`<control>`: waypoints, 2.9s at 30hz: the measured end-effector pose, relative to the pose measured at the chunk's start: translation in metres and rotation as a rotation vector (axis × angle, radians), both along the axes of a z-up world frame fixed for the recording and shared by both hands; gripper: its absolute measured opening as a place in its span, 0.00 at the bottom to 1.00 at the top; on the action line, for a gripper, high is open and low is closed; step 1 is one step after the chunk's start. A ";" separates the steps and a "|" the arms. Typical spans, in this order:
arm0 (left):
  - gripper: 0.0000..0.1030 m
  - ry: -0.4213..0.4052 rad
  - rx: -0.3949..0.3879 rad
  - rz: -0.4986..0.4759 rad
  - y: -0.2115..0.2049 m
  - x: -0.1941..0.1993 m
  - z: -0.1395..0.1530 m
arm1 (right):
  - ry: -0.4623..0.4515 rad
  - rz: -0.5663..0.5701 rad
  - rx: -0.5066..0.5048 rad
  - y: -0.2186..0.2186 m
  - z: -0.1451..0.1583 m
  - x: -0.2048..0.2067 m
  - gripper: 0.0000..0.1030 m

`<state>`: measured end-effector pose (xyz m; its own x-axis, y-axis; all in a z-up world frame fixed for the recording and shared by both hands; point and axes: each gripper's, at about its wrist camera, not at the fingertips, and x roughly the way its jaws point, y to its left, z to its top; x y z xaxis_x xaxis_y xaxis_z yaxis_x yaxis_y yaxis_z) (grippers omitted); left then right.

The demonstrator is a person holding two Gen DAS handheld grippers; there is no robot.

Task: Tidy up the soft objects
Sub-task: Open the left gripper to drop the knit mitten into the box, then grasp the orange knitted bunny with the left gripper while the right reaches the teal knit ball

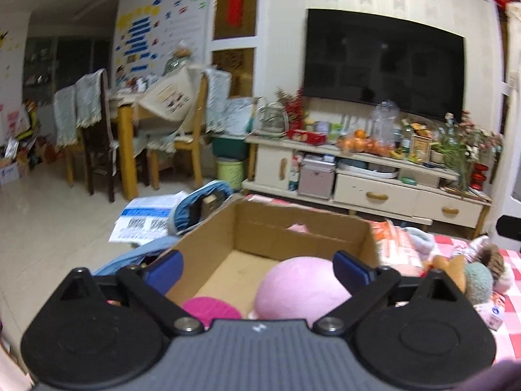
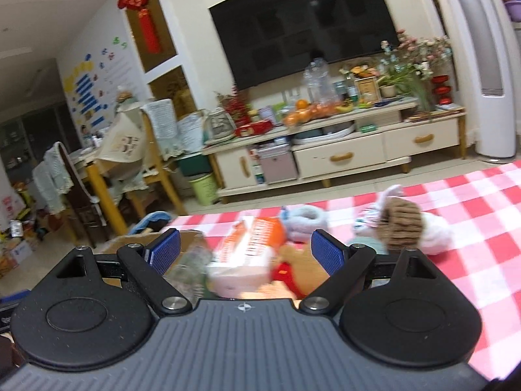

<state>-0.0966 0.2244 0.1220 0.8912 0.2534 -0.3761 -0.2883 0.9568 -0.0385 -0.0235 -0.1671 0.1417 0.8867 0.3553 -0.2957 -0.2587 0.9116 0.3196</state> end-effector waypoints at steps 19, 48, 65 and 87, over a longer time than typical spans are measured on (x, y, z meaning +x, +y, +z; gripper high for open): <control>0.99 -0.016 0.112 -0.217 -0.074 0.006 -0.003 | -0.035 -0.174 -0.074 -0.042 -0.026 -0.007 1.00; 0.99 0.097 0.175 -0.398 -0.143 0.015 -0.030 | 0.134 -0.294 -0.048 -0.105 -0.066 -0.006 1.00; 0.99 0.184 0.146 -0.438 -0.176 0.047 -0.060 | 0.191 -0.208 -0.036 -0.108 -0.086 0.044 1.00; 0.99 0.290 -0.025 -0.604 -0.192 0.074 -0.077 | 0.197 0.070 0.001 -0.068 -0.095 0.095 1.00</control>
<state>-0.0226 0.0326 0.0454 0.7360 -0.2703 -0.6207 0.2957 0.9531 -0.0645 0.0711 -0.2352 0.0463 0.7851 0.4146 -0.4602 -0.2541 0.8931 0.3712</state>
